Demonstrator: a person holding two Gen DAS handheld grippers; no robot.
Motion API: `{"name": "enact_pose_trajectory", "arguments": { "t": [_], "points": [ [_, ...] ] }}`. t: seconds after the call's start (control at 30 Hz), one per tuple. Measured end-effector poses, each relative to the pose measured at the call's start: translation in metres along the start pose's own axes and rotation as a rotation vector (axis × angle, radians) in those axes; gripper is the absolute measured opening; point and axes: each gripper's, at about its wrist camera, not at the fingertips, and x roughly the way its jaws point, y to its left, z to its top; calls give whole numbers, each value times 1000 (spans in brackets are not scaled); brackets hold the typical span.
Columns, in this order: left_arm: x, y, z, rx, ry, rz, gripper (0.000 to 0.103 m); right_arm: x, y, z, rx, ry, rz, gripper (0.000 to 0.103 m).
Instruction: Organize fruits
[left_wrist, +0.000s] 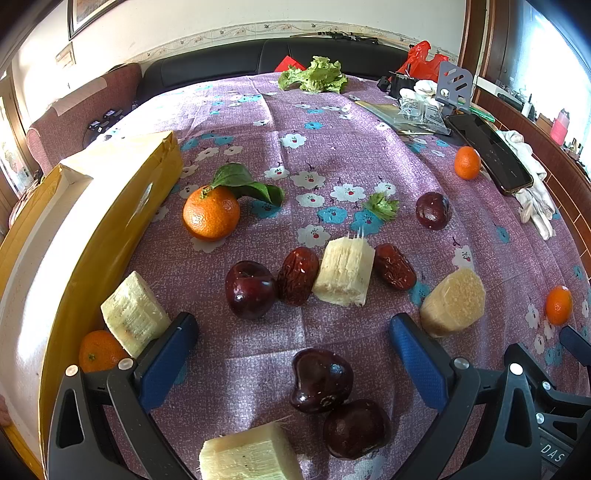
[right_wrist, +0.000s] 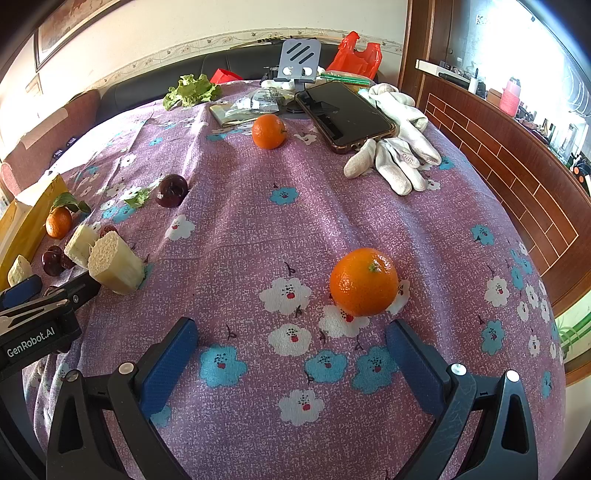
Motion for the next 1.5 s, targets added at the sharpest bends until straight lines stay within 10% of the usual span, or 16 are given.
{"name": "enact_pose_trajectory", "arguments": {
  "t": [1.5],
  "points": [
    [-3, 3, 0, 72, 61, -48, 103, 0, 0, 0, -1, 0, 1, 103]
  ]
}}
